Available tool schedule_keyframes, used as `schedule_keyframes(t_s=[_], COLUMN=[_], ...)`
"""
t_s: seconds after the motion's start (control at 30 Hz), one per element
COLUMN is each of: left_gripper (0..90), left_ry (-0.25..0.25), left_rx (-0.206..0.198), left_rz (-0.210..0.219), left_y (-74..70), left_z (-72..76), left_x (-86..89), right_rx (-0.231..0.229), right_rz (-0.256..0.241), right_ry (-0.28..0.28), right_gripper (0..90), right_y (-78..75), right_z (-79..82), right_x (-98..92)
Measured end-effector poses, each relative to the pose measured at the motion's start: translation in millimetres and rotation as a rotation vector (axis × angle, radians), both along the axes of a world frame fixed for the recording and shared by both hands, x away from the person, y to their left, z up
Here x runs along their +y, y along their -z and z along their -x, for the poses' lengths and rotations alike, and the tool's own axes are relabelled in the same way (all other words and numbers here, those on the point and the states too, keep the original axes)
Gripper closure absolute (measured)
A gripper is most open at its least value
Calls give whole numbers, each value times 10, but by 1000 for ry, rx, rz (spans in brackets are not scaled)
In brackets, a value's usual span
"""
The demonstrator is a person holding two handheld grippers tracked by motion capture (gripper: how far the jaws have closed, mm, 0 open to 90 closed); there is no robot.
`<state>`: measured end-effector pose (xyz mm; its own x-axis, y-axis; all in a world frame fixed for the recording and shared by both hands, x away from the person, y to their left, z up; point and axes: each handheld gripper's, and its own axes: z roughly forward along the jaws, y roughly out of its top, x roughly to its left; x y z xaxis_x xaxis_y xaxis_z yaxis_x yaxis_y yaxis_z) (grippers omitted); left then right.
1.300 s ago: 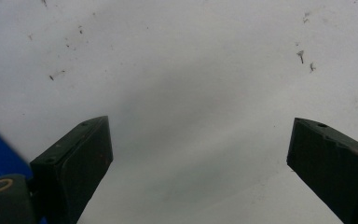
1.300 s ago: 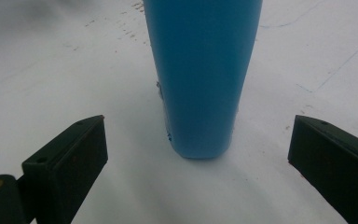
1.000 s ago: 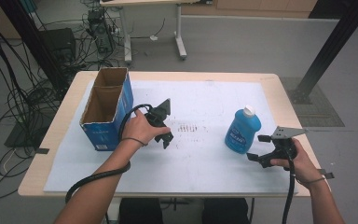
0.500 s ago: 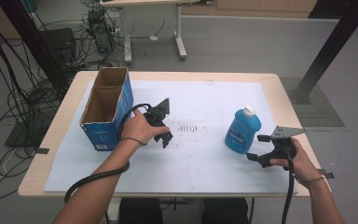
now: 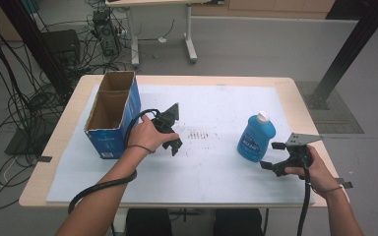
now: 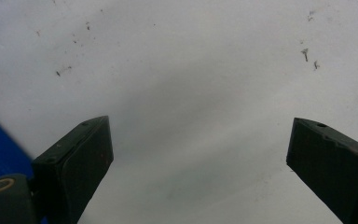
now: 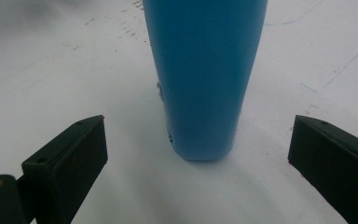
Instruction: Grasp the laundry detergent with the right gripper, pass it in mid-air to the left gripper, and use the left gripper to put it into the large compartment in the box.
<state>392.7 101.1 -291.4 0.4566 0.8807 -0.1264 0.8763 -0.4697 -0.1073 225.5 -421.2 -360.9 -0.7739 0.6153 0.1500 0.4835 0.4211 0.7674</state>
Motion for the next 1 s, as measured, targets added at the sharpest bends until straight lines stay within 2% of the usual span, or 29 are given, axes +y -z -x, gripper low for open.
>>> schedule_keyframes(t_s=[1.0], left_gripper=[74], left_ry=[-1], left_rx=[-2], left_rz=[10], left_y=[7], left_z=[10], left_x=[2], right_rx=[-19], right_rz=[-22], right_ry=[-11], right_gripper=[37], right_y=[27], right_z=[-20], right_x=[9])
